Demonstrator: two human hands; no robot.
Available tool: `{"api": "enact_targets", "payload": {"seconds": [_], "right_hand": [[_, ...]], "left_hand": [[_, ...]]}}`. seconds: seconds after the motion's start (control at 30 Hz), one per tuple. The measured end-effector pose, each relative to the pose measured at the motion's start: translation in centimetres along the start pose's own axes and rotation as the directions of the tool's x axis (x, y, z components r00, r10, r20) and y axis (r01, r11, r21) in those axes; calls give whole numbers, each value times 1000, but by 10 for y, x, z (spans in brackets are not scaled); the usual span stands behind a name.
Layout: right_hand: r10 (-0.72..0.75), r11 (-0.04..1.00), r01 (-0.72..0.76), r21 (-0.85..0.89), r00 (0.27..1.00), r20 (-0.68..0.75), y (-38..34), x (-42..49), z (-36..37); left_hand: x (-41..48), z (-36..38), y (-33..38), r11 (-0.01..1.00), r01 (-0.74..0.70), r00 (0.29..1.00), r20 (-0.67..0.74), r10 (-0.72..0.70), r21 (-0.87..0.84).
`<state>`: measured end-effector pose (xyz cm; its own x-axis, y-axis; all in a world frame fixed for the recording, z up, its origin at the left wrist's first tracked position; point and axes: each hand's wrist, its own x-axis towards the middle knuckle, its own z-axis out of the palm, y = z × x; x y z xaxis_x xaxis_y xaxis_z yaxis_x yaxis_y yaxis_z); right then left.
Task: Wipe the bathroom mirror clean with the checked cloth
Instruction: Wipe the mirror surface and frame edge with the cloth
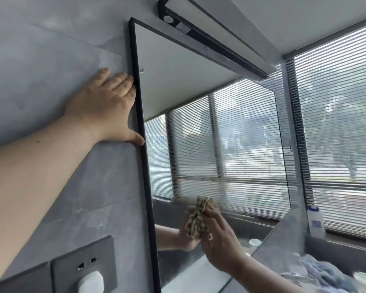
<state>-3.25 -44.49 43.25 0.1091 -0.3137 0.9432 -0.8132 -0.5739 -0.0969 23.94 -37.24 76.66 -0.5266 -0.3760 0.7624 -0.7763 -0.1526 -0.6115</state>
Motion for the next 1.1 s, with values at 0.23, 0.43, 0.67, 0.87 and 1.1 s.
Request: {"api": "enact_targets", "payload": {"seconds": [0.23, 0.43, 0.67, 0.87, 1.1], "right_hand": [[202, 978, -191, 89, 968, -151, -34, 49, 24], [308, 951, -300, 70, 932, -190, -47, 146, 5], [728, 685, -712, 154, 665, -167, 46, 98, 17], [828, 561, -803, 201, 546, -129, 64, 97, 10], [626, 780, -610, 139, 754, -200, 5, 172, -2]], "left_hand": [[1, 3, -1, 1000, 2, 1000, 4, -2, -11], [2, 5, -2, 1000, 4, 1000, 2, -4, -29], [3, 6, -2, 1000, 3, 1000, -9, -4, -25], [2, 5, -2, 1000, 3, 1000, -9, -3, -19], [3, 5, -2, 1000, 0, 1000, -18, 0, -22]]}}
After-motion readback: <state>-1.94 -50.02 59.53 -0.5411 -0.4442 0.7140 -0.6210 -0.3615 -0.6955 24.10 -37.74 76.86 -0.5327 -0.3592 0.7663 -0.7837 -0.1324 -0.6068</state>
